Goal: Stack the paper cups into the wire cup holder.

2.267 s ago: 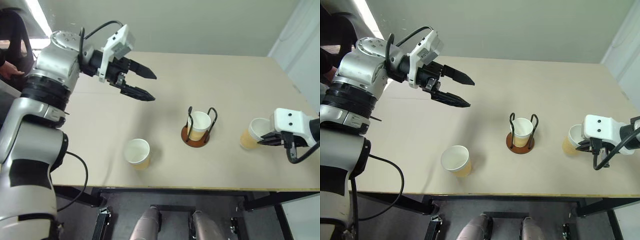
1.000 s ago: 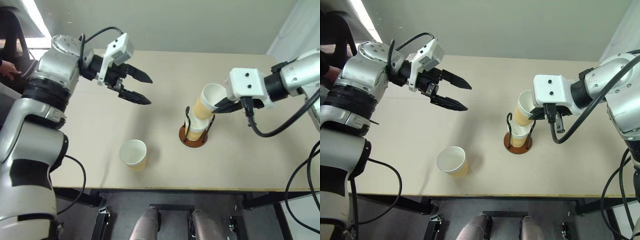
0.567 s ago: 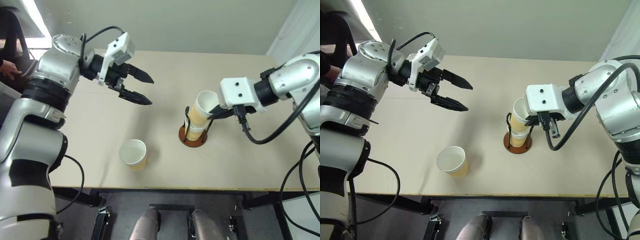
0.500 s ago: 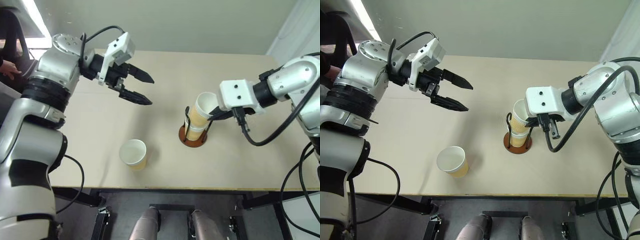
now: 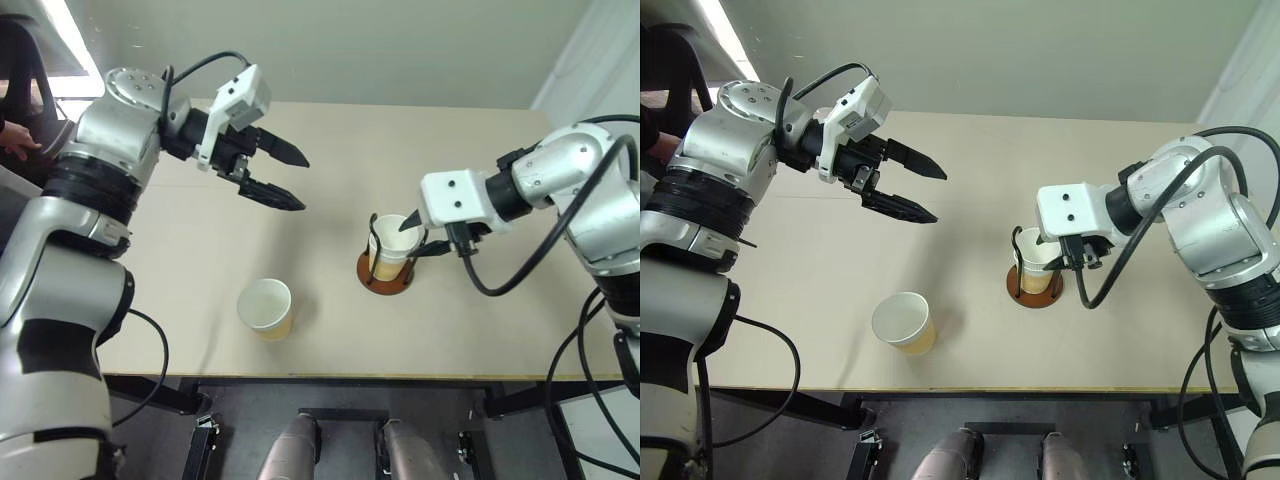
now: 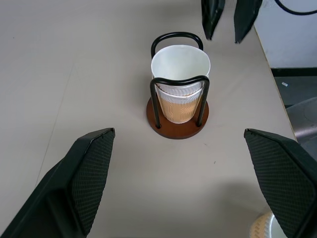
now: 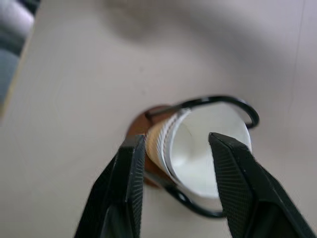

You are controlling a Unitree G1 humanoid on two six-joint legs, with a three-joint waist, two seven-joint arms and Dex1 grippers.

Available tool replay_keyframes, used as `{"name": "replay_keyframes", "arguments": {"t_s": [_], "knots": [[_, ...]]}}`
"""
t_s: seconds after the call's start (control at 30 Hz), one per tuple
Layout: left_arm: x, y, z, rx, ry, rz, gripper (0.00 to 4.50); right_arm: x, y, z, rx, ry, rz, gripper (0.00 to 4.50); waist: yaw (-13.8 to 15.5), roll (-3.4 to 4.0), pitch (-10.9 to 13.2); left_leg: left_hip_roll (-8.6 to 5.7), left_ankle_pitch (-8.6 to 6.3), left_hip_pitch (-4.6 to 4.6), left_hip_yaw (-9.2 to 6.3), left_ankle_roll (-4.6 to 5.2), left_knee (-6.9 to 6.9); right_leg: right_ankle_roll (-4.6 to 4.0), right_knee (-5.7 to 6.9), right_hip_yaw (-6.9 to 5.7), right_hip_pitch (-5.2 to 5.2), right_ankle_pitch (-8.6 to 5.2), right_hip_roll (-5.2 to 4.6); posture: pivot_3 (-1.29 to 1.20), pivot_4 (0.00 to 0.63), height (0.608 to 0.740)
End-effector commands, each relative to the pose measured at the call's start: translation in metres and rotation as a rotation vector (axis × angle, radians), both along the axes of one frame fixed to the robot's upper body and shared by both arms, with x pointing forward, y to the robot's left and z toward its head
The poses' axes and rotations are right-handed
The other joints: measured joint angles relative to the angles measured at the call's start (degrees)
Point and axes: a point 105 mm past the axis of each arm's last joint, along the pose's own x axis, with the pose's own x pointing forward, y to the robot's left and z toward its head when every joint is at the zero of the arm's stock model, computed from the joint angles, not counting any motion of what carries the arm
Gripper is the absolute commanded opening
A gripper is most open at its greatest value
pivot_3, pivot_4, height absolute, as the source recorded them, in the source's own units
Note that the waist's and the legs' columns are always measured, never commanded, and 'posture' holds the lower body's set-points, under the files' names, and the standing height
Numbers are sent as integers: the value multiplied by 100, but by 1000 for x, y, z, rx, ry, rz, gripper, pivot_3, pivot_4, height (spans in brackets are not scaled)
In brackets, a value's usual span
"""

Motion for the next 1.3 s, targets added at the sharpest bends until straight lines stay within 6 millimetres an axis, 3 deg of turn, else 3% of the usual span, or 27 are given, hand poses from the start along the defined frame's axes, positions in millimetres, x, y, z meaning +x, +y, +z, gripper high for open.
{"name": "replay_keyframes", "arguments": {"t_s": [0.03, 0.2, 0.3, 0.5, 0.9, 1.3], "knots": [[-6, -4, 14, -36, -29, -48, 4500, -2, 3, 45, 224, -39, -71, 1888, 0, 2, 1, -3, 2, 0, 5, -3, -2, -1, 0, 0, -1, 0, 3, 0, 150, 740], [-18, -8, 19, 16, -79, -105, 4500, -21, -8, 80, 496, 85, -161, 1888, 26, 0, 0, -10, 8, -3, 0, -7, -10, -5, -3, -2, -2, -3, -4, 0, 150, 740], [-27, 1, 3, 193, -117, -138, 4500, -41, -26, 79, 497, 153, -203, 1888, 28, -1, -1, -14, 10, -2, 9, -16, -26, -14, -8, -2, -5, -11, -1, 0, 150, 740], [-36, 7, -15, 375, -125, -203, 4500, -54, -45, 73, 435, 152, -250, 1888, 27, -2, -1, -4, 11, 10, 1, -31, -54, -29, 5, -5, -8, -35, -2, 0, 150, 740], [-45, 2, -64, 571, -99, -363, 4500, -53, -52, 71, 420, 168, -275, 1888, 1, -2, -1, -1, 18, 11, -5, -27, -44, -17, 13, 1, -6, -19, 0, 0, 150, 740], [-38, 7, -90, 654, -132, -401, 4500, -53, -55, 72, 417, 174, -282, 1888, 21, -2, -1, -4, 18, 8, -5, -25, -42, -6, 8, -5, -6, -10, -1, 0, 150, 740]]}}
